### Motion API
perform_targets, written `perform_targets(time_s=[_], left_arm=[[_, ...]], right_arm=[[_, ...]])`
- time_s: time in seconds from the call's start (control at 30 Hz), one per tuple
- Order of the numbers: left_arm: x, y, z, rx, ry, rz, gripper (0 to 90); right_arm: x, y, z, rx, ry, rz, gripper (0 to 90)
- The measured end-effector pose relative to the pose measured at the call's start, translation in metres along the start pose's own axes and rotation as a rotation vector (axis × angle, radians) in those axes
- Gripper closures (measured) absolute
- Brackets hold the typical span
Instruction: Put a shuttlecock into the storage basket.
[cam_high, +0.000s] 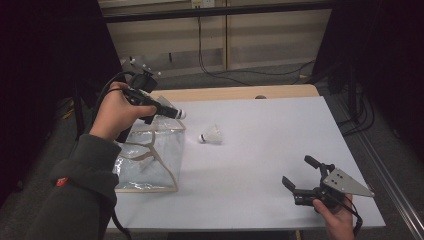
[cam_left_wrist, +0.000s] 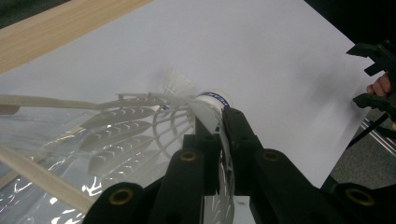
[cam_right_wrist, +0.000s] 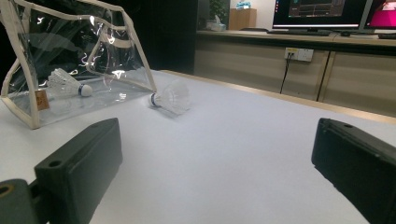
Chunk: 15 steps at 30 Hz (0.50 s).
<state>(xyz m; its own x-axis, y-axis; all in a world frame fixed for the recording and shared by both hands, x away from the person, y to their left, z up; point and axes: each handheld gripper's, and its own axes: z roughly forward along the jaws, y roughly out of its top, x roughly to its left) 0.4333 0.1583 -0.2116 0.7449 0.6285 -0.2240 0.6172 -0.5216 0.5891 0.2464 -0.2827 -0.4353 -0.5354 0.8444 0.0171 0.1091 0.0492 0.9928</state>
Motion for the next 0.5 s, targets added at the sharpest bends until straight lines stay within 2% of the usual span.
perform_targets(time_s=[0.5], left_arm=[[0.0076,-0.0038,-0.0089,-0.012,0.008,-0.025,85.7]], right_arm=[[0.0004,-0.0003,0.0008,-0.002,-0.001,0.002,1.8]])
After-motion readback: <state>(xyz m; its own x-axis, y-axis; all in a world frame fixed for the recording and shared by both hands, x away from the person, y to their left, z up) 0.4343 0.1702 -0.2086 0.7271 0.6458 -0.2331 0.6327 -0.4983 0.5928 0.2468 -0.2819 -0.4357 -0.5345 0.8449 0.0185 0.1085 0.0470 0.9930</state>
